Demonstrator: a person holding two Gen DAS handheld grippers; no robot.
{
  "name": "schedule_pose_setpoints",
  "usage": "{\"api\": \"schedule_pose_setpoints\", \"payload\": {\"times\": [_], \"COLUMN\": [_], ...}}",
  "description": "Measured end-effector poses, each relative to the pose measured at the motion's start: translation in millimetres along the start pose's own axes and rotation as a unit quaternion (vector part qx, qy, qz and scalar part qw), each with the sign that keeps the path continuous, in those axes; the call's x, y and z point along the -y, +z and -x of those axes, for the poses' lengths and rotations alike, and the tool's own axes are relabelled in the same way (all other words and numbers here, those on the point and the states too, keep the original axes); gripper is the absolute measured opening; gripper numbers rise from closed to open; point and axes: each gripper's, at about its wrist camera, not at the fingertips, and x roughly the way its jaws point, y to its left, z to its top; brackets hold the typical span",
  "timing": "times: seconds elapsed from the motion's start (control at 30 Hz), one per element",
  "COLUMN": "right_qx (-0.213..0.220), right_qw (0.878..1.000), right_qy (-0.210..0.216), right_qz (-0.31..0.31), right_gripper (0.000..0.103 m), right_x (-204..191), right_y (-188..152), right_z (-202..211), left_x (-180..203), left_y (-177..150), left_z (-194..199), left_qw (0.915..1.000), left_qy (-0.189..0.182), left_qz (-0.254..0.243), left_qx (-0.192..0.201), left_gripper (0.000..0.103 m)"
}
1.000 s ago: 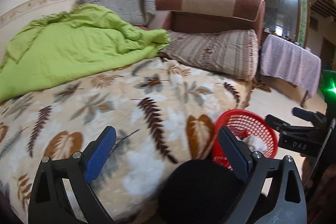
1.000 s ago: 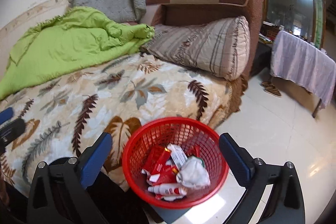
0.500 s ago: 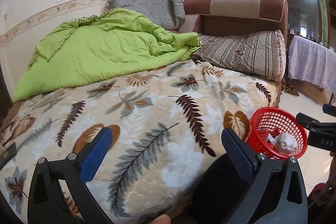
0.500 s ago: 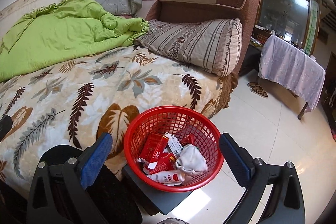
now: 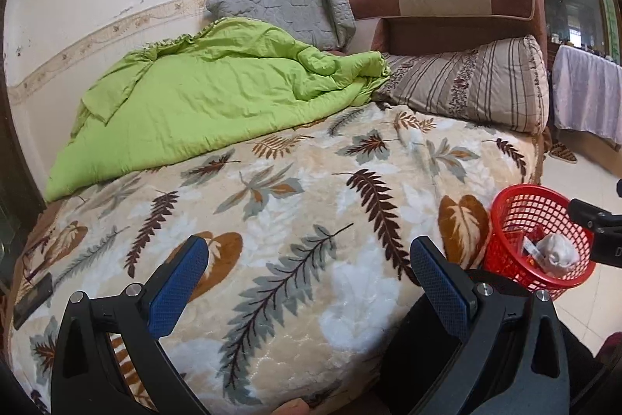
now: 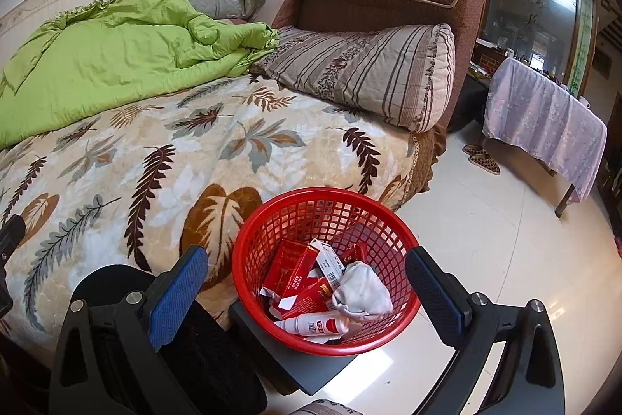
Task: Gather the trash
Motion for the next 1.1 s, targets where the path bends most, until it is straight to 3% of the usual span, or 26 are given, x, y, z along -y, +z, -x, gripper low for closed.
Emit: {"api": "schedule_pose_setpoints", "payload": {"times": [1.1], "right_qx": [-0.006], "right_qw": [1.0], "right_qy": [0.003], "right_qz": [0.003], "right_gripper": [0.102], "right_x": [-3.1], "right_y": [-2.2], "right_z": [-3.7], "left_x": [-4.4], "left_y": [-3.9], "left_z": [-4.9], "left_qw": [1.0], "left_qy": [0.001], "left_qz": [0.004], "left_qx": [-0.007], "left_gripper": [0.103]}}
